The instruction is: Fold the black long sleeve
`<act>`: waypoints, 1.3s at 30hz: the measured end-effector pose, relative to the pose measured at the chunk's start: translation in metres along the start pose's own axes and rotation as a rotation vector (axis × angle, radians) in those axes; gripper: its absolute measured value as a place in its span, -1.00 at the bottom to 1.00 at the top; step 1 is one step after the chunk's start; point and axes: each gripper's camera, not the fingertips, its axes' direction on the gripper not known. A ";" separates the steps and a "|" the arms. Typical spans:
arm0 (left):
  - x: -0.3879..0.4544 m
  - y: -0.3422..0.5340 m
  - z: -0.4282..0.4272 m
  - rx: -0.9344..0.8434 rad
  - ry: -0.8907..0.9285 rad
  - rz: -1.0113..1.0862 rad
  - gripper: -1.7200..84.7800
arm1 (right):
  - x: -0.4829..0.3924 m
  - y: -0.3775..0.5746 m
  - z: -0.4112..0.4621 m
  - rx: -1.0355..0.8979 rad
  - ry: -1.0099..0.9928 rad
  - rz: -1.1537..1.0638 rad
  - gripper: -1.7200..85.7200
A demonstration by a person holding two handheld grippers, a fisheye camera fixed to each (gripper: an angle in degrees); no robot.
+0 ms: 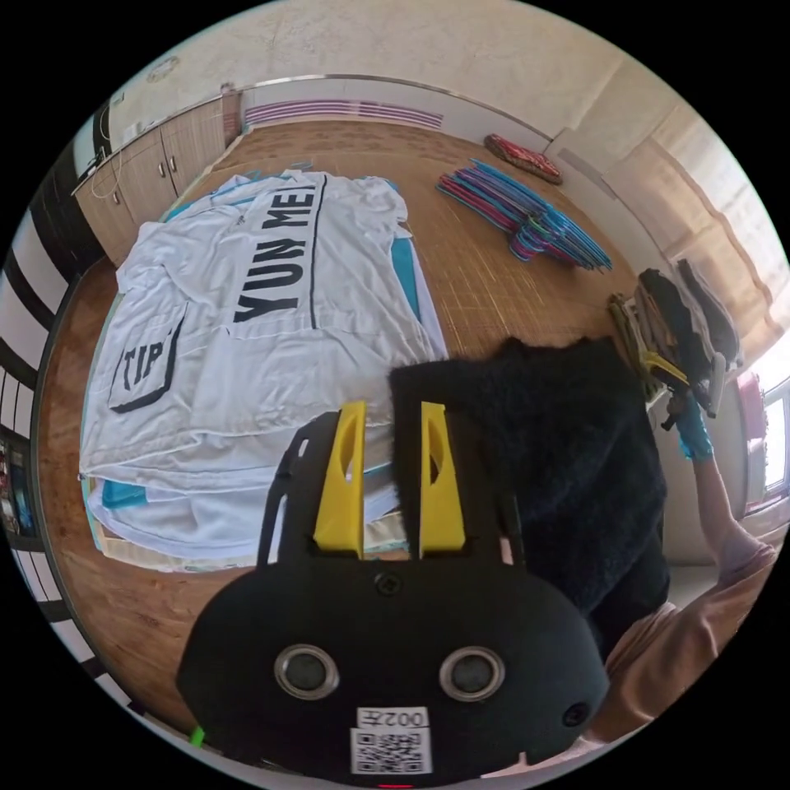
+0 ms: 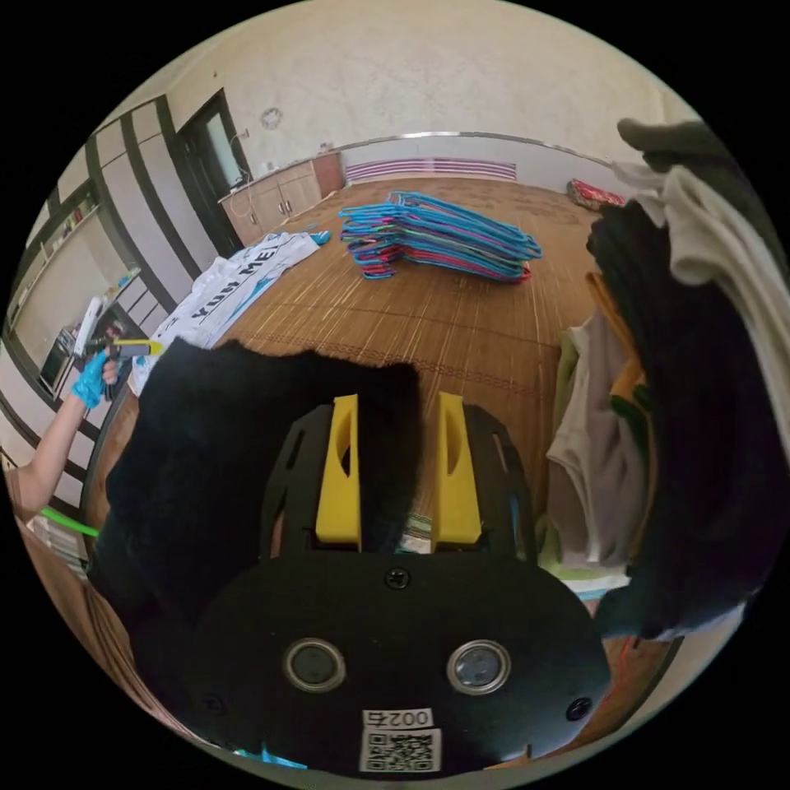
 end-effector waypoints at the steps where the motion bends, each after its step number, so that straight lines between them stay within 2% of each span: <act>1: 0.002 0.002 0.006 0.003 -0.005 -0.005 -0.77 | 0.002 0.000 0.008 -0.005 -0.005 0.027 -0.63; 8: 0.010 0.012 0.022 0.055 -0.025 -0.052 -0.80 | -0.001 -0.008 0.044 -0.060 -0.039 0.063 -0.65; 14: 0.019 0.019 0.030 0.052 0.027 -0.039 -0.96 | -0.015 -0.004 0.053 -0.045 -0.070 0.043 -0.84; 19: 0.050 0.031 0.020 0.099 -0.133 0.032 -0.98 | -0.039 0.007 0.032 0.068 0.111 -0.011 -0.96; 22: 0.060 0.042 0.005 0.147 -0.150 0.016 -0.97 | -0.047 0.010 0.028 0.080 0.216 -0.037 -0.97; 24: 0.063 0.049 -0.005 0.192 -0.118 0.018 -0.96 | -0.044 0.010 0.032 0.052 0.189 -0.016 -0.97; 26: 0.065 0.055 -0.016 0.221 -0.046 0.019 -0.86 | -0.041 0.012 0.035 0.039 0.147 0.024 -0.97; 30: 0.069 0.056 -0.012 0.153 0.014 0.014 -0.76 | -0.045 0.018 0.037 0.060 0.104 0.079 -0.97; 33: 0.078 0.059 -0.001 0.108 -0.010 0.009 -0.82 | -0.055 0.024 0.039 0.057 0.104 0.074 -0.97; 36: 0.090 0.066 -0.001 0.141 -0.004 0.005 -0.91 | -0.065 0.030 0.035 0.076 0.130 0.059 -0.97; 39: 0.113 0.075 -0.016 0.180 -0.110 0.035 -0.98 | -0.078 0.036 0.023 0.122 0.194 0.034 -0.98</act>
